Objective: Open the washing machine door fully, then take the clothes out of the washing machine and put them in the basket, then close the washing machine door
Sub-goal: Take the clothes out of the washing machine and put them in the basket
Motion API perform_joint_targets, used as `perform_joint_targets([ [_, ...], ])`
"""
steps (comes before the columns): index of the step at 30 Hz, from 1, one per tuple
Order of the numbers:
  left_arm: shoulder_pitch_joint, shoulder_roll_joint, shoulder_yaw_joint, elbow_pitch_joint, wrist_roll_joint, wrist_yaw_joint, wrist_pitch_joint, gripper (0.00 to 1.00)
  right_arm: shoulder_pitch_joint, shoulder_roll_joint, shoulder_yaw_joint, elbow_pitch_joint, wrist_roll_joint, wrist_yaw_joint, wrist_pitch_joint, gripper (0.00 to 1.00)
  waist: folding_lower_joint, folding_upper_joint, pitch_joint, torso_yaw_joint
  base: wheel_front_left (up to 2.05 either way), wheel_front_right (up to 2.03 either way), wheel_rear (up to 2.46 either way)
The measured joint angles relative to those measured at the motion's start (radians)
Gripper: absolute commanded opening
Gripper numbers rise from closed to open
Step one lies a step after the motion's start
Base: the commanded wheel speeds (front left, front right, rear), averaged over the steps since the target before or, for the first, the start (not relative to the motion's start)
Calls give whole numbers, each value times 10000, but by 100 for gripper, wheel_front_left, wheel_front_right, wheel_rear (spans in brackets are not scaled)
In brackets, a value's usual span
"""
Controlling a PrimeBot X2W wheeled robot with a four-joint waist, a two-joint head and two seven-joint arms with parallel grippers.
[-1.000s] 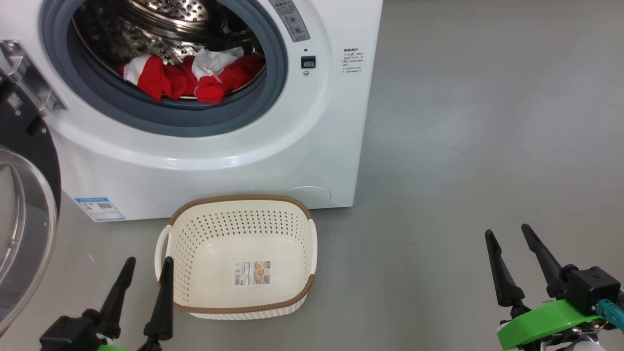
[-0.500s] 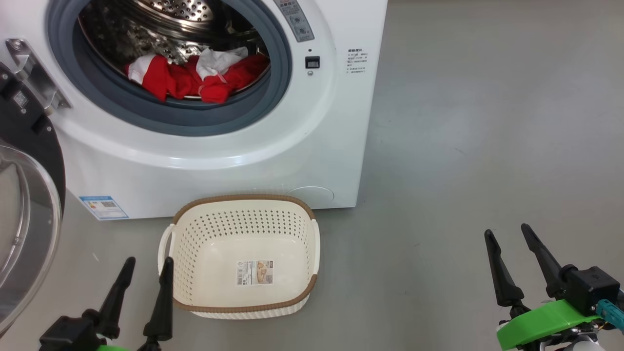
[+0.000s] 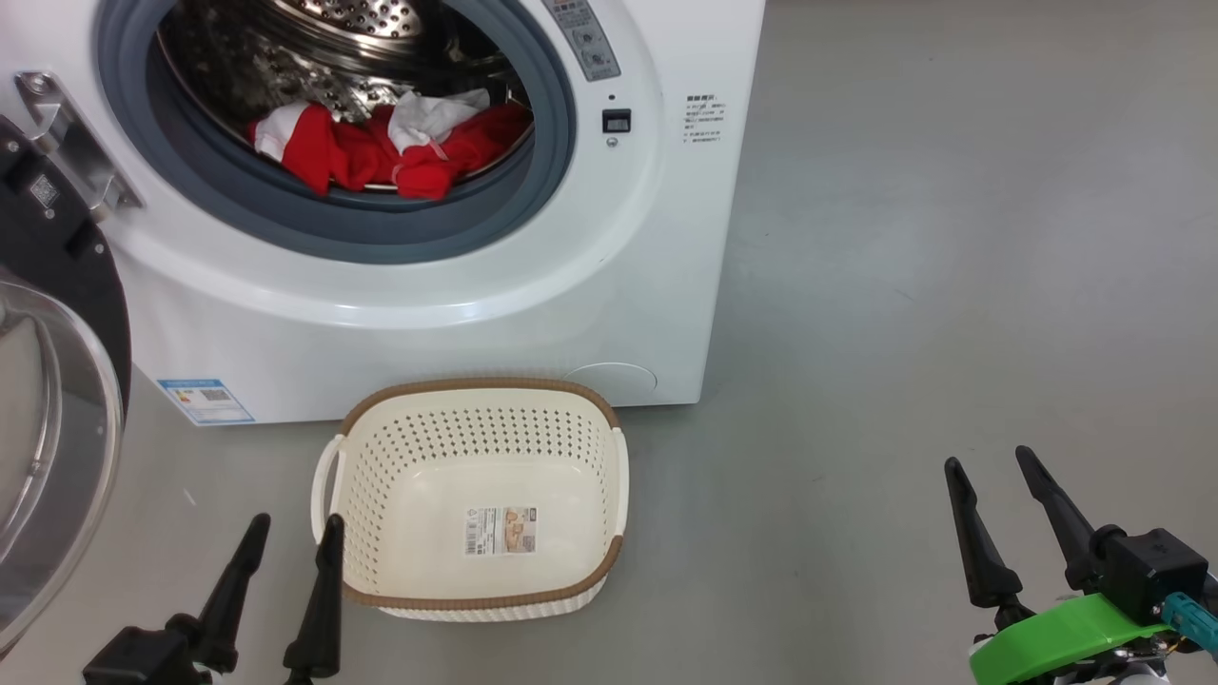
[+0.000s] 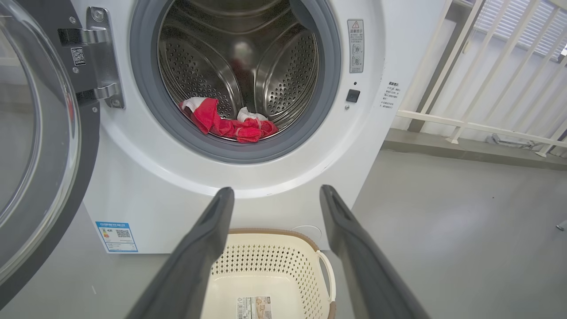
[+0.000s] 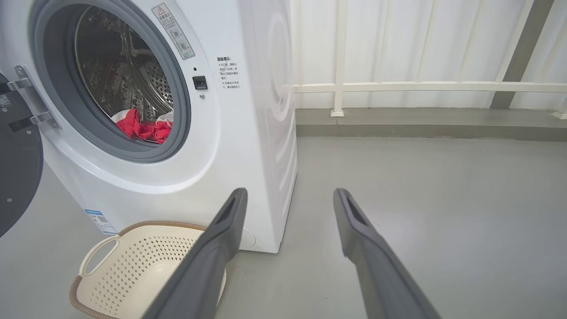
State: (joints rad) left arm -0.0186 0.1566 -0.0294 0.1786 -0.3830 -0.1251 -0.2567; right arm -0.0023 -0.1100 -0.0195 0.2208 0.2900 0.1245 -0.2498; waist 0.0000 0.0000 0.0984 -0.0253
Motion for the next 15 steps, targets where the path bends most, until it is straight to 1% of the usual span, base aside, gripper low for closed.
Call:
perform_joint_targets([
  [15, -276, 142, -31, 6, -140, 0, 0, 100, -32, 81, 27, -15, -2, 0, 0, 100, 0, 0, 372, 77, 95, -95, 0],
])
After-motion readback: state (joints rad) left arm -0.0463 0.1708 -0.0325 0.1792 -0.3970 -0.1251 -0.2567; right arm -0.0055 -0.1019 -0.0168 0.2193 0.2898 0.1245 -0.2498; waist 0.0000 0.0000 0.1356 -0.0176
